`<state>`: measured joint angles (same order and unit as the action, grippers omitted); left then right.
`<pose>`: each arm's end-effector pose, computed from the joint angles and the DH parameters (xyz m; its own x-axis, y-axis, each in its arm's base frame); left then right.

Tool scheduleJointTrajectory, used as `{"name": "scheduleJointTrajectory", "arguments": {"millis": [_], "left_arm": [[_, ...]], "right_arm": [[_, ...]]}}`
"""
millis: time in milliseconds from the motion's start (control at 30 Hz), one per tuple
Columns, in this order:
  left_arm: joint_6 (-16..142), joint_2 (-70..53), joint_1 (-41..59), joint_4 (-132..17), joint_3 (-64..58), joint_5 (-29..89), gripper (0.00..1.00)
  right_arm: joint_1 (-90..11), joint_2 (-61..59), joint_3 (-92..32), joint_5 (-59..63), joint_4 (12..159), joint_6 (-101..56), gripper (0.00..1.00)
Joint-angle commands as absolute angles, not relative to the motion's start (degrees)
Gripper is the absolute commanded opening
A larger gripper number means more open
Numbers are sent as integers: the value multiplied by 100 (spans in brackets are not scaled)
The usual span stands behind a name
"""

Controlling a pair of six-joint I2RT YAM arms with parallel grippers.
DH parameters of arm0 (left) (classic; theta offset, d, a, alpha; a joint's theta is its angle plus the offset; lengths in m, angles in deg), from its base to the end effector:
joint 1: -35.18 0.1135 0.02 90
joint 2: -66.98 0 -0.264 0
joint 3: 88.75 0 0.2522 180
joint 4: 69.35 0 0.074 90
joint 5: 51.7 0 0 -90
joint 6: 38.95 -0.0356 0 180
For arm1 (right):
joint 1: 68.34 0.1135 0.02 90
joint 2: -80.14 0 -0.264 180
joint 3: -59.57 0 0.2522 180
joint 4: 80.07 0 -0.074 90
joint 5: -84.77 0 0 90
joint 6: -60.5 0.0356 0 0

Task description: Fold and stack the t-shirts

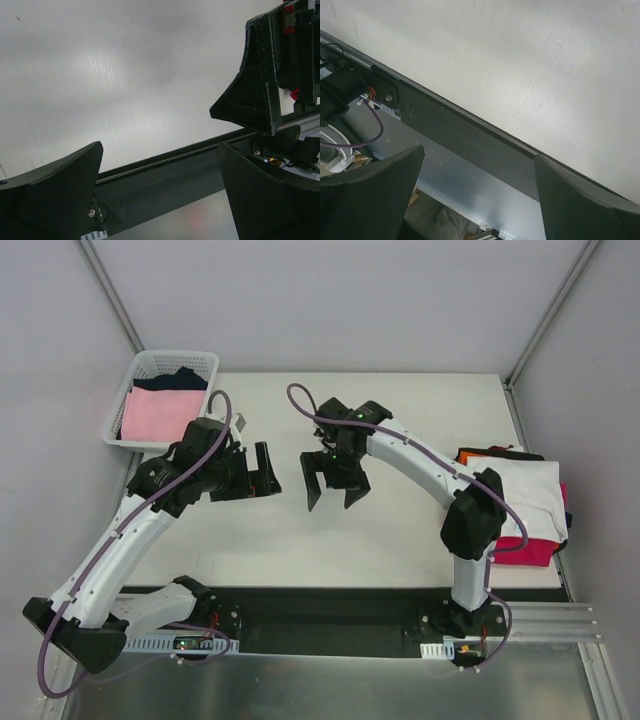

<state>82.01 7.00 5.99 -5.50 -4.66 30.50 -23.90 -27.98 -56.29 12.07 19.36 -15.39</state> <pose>0.1741 -0.1028 0.3752 -0.7740 -0.1514 -0.6148 0.2054 0.8585 -0.4700 0.2667 0.2763 0.2952 -0.8398 -0.4976 -0.2170 -0.5428 0.7646 0.3475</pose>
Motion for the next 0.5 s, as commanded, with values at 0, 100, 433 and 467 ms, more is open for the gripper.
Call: {"name": "scheduleJointTrajectory", "arguments": {"millis": [0,100,433,467], "left_arm": [[8286,1090,600,-373,-476,3557,99],[8313,1388,609,-373,-362,3802,99],[8523,1987,609,110,191,4910,99],[8532,2039,609,189,201,4928,99]], "right_arm": [[-2098,-3217,-6694,945,1297,-1447,96],[-2001,-3324,-6888,971,1278,-1456,96],[-1834,-3087,-6354,919,1621,-1499,96],[-1773,-2887,-6204,892,1751,-1499,96]]}}
